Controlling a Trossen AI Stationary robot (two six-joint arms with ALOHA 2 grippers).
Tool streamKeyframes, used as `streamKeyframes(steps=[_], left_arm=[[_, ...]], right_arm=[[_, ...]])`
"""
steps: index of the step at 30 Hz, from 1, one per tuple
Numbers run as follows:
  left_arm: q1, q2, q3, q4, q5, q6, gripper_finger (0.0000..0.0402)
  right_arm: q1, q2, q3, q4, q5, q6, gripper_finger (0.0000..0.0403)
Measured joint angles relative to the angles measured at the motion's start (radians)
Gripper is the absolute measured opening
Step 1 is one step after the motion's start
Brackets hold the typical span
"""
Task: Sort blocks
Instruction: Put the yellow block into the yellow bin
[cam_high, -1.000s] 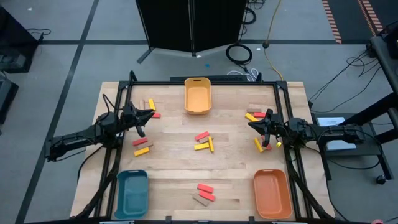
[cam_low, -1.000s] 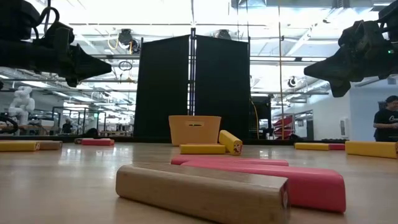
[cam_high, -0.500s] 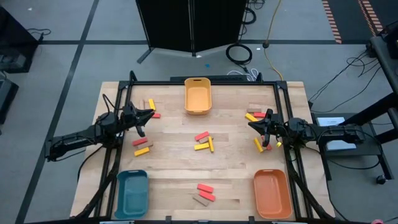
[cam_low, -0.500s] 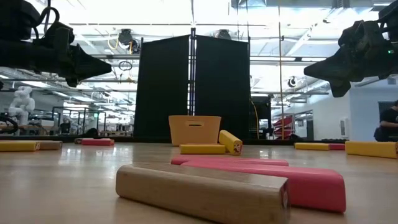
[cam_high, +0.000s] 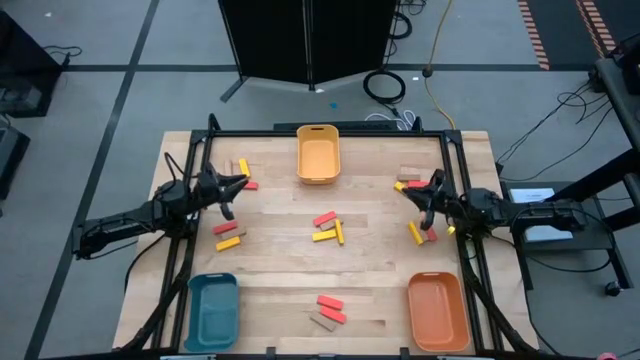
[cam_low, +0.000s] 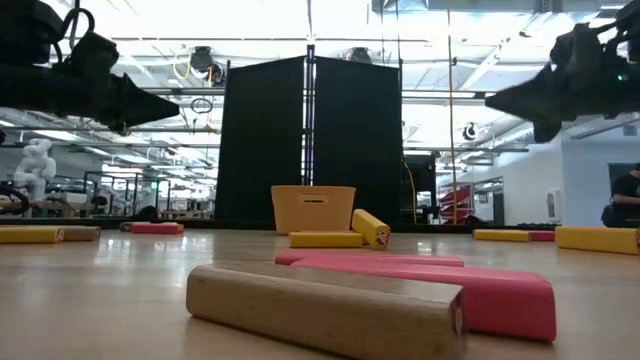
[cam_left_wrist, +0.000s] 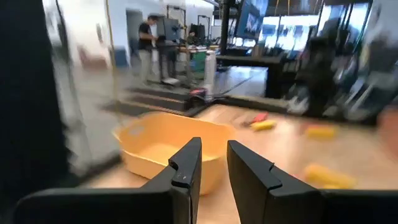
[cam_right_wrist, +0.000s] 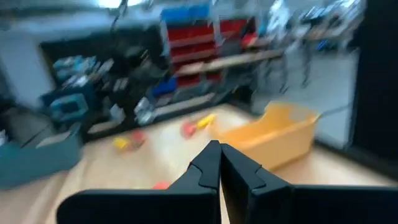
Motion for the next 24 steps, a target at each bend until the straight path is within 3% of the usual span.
streamKeyframes(steps=[4,11,13,17,19,24], left_arm=[[0.0,0.0,0.0,-0.001,-0.001,0.168,0.0073],[0.0,0.0,0.0,-0.001,-0.001,0.181,0.0073],[0.0,0.0,0.0,0.003,0.017,0.119,0.0073],[0.0,0.0,0.0,0.056,0.139,-0.228,0.0073],[0.0,0.0,0.0,0.057,0.166,-0.331,0.0073],[0.0,0.0,0.0,0.117,0.169,-0.302,0.0073]], right_arm=[[0.001,0.001,0.0,0.03,-0.007,0.023,0.0004],[-0.005,0.001,0.0,0.062,0.076,0.018,0.0004],[-0.005,0.001,0.0,0.06,0.073,0.018,0.0004],[-0.005,0.002,0.0,0.064,0.072,0.037,0.0004],[-0.008,0.002,0.0,0.071,0.072,0.031,0.0004],[-0.008,0.006,0.002,0.071,0.068,0.003,0.0005]])
